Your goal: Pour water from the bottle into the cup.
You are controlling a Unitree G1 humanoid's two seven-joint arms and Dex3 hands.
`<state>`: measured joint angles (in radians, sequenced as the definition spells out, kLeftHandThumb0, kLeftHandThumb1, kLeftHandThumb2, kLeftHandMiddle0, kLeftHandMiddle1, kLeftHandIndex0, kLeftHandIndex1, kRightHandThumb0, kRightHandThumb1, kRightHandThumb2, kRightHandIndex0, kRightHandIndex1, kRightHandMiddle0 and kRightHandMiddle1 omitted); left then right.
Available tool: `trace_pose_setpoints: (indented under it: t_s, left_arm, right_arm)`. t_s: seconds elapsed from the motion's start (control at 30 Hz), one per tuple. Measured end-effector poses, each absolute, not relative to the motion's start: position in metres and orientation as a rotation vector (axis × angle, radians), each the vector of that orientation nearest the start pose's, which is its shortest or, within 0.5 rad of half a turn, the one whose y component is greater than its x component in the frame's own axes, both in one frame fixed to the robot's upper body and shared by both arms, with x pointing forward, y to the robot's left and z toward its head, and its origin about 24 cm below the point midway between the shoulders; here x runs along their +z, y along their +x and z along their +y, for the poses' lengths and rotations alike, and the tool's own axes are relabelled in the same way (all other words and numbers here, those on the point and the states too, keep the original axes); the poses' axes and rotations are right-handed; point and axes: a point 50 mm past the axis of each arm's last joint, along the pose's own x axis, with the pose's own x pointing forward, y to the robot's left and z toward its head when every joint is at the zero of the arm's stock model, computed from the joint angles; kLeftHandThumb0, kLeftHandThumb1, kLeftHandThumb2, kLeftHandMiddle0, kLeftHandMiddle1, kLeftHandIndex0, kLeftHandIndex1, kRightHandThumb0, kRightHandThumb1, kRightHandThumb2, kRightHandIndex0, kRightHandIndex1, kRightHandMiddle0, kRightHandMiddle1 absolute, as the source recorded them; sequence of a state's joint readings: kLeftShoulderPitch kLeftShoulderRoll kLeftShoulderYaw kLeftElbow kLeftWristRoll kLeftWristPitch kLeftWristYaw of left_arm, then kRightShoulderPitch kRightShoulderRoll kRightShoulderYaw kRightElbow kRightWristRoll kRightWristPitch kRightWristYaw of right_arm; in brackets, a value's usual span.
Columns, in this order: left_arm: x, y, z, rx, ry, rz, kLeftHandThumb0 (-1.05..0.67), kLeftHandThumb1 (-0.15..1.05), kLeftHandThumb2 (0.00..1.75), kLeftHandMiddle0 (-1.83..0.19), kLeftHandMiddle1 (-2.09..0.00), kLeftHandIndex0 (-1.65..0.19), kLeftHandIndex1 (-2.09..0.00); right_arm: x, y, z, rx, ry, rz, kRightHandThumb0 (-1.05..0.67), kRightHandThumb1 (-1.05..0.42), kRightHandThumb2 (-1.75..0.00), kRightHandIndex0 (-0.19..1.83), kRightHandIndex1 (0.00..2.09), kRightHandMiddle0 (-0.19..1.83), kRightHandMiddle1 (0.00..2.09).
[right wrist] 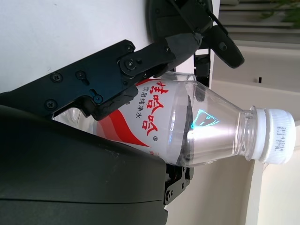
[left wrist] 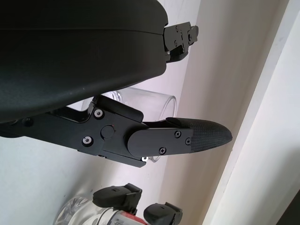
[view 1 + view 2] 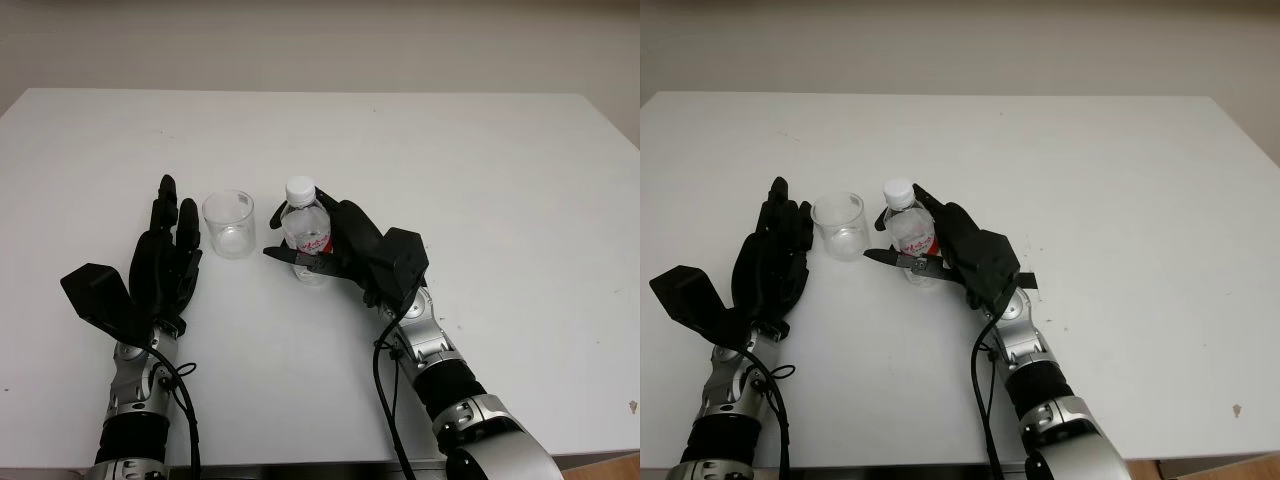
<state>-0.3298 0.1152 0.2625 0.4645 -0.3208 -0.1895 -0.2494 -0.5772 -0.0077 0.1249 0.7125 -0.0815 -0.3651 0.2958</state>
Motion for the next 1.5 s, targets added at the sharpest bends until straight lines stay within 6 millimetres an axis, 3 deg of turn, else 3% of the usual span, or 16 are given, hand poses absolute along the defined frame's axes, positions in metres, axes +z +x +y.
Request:
trace_pose_setpoints:
  t_s: [0.4,0.57,0.77,1.0,1.17,1.5]
  left_arm:
    - [0.050,0.310,0.209,-0.005,-0.260,-0.124,-0.72,1.05,0.40,0.12,-0.06,0.15,-0.06]
    - [0.051,0.311,0.209,-0.005,-0.259,-0.126,-0.72,1.05,0.40,0.12,-0.06,0.15,-0.06]
    - [0.052,0.313,0.209,-0.004,-0.259,-0.128,-0.72,1.05,0.41,0.12,-0.05,0.15,-0.06]
    - [0.054,0.314,0.208,-0.006,-0.260,-0.135,-0.73,1.05,0.40,0.12,-0.05,0.15,-0.05]
    - [0.054,0.314,0.208,-0.004,-0.260,-0.141,-0.73,1.05,0.40,0.12,-0.05,0.15,-0.06]
    - [0.054,0.314,0.207,0.011,-0.264,-0.145,-0.72,1.05,0.39,0.12,-0.05,0.15,-0.05]
  right_arm:
    - [0.077,0.345,-0.067,0.513,-0.277,-0.226,-0.39,-1.05,-0.49,1.81,2.09,1.53,2.09]
    - [0.091,0.362,-0.078,0.440,-0.360,-0.259,-0.35,-1.05,-0.42,1.60,2.09,1.30,2.09]
    - [0.124,0.387,-0.084,0.372,-0.440,-0.303,-0.35,-1.05,-0.37,1.33,2.09,1.05,2.09]
    - [0.147,0.402,-0.082,0.342,-0.571,-0.318,-0.35,-1.05,-0.34,1.24,2.09,0.99,2.09]
    - [0.157,0.407,-0.077,0.314,-0.755,-0.333,-0.39,-1.05,-0.35,1.29,2.09,1.04,2.09]
    - [0.170,0.410,-0.065,0.300,-1.083,-0.424,-0.39,-1.05,-0.25,1.26,2.09,0.96,2.09]
